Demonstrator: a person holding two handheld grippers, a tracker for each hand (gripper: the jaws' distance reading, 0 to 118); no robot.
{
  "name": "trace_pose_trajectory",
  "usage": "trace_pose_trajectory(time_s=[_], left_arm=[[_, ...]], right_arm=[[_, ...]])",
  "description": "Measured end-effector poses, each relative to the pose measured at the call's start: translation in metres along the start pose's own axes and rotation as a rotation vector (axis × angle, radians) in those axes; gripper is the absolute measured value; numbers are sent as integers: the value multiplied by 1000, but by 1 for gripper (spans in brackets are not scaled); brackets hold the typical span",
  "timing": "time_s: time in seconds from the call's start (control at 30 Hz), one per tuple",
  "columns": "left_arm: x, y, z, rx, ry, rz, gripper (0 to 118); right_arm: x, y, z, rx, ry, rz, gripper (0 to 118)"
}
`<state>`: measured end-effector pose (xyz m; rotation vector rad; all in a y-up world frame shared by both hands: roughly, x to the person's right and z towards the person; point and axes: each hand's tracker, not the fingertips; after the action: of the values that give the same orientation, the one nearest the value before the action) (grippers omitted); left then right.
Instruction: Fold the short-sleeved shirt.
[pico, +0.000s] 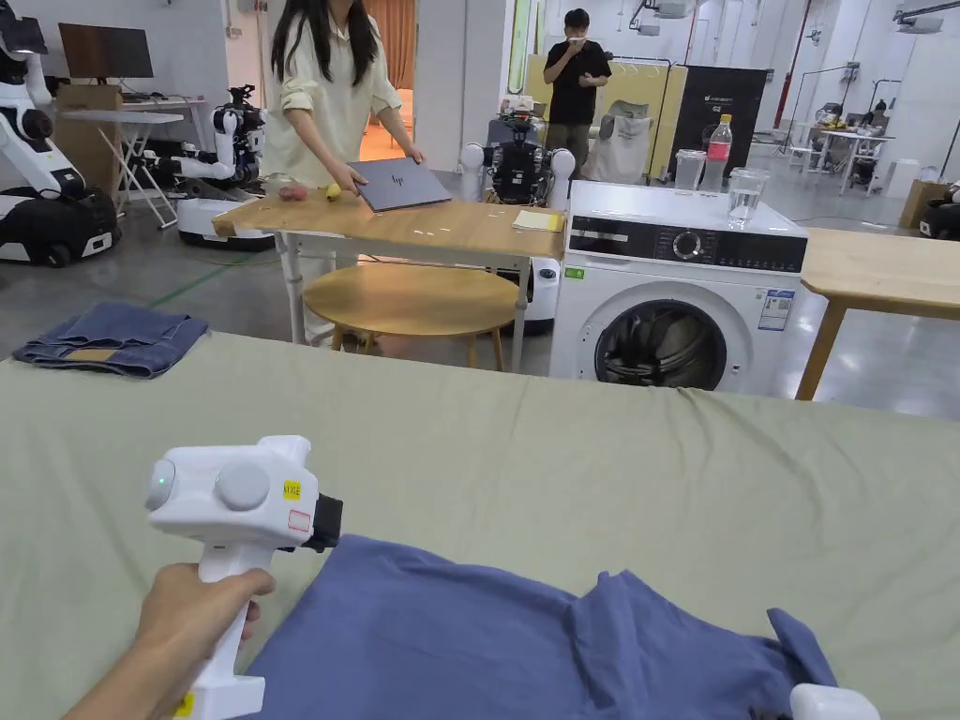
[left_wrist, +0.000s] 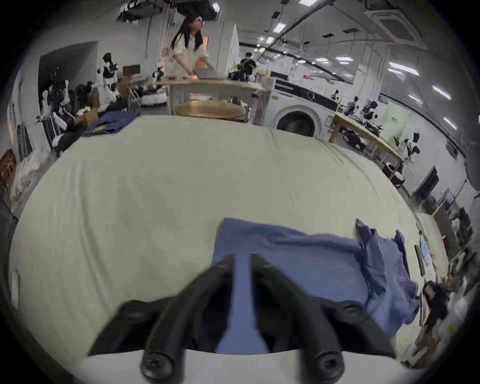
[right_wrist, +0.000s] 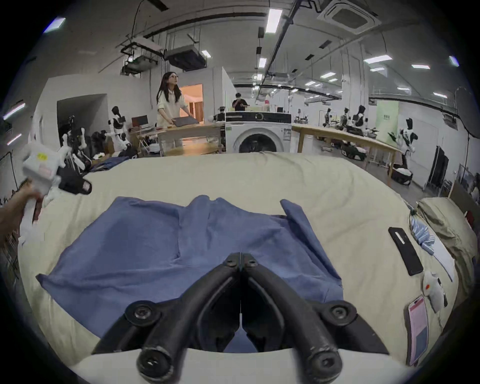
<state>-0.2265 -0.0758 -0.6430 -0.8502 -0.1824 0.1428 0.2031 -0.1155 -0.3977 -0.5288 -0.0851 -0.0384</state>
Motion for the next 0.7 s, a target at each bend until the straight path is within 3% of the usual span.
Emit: trace_pose_trajectory(time_s=[0.07,0.13,0.43,0.57,0.63,0.67,0.7], left_arm=[[-5,19,-21,-48,-10,28,55],[-5,29,-41,-79,6,45,65],[4,9,-127,-299,90,26,74],[28,0,-125,-210,189,-75,75],[34,-6,-122,-187,176,-89,59],[37,-7,-120,-176,154,-107,39],[40,-7,-116,-169,148,-143,11]], right_arm=[[3,-1,-4,-18,-3,9,0],[6,-3,-7,-31,-14,15,0],[22,-14,-9,-80,-55,18,0],[31,-15,-4,-87,-69,21,0],[38,-15,-3,-91,-73,18,0],[42,-13,-3,-97,-80,15,0],[45,-10,-5,-104,-84,10,0]])
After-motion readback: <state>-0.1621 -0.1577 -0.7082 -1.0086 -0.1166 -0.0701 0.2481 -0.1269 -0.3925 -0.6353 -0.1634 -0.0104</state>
